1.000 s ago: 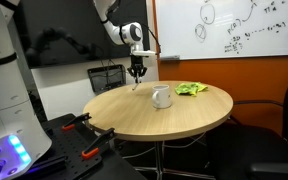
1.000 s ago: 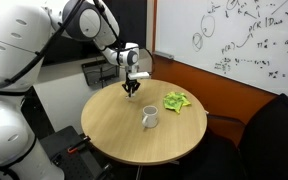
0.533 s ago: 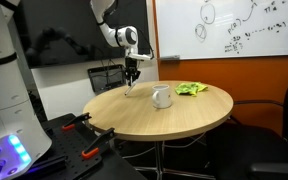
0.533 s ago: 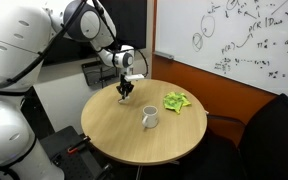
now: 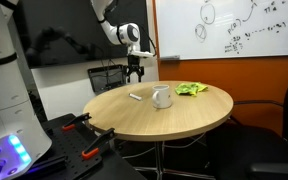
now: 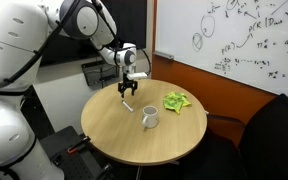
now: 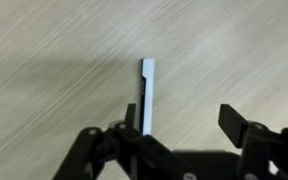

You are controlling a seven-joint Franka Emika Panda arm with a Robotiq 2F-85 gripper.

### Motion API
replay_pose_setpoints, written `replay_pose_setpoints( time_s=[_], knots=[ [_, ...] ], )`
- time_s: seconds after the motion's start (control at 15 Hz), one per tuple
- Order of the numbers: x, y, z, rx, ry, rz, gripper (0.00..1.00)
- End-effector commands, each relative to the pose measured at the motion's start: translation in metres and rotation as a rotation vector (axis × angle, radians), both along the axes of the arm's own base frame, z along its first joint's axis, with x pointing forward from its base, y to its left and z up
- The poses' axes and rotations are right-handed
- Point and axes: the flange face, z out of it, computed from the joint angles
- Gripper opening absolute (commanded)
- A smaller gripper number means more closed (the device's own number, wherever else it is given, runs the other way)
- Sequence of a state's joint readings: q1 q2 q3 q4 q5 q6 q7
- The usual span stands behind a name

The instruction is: Remove the marker from the mug.

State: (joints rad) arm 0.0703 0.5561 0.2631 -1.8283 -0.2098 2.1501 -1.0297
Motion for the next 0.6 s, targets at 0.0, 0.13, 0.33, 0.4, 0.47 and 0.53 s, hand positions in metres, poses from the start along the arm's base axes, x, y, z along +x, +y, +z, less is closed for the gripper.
replay_pose_setpoints(
  time_s=[0.0,0.13,0.33,0.4,0.47,0.53],
  knots=[
    [-0.008,-0.01,0.04,-0.005,0.042,-0.161,1.0],
    [-0.009,-0.016,0.067,0.002,0.054,-0.272,1.0],
    [-0.011,-0.024,0.104,0.04,0.036,-0.407,1.0],
    [-0.01,-0.026,0.112,0.039,0.023,-0.428,1.0],
    [-0.01,-0.027,0.118,0.038,0.008,-0.424,1.0],
    [-0.009,-0.028,0.118,-0.009,-0.004,-0.396,1.0]
  ],
)
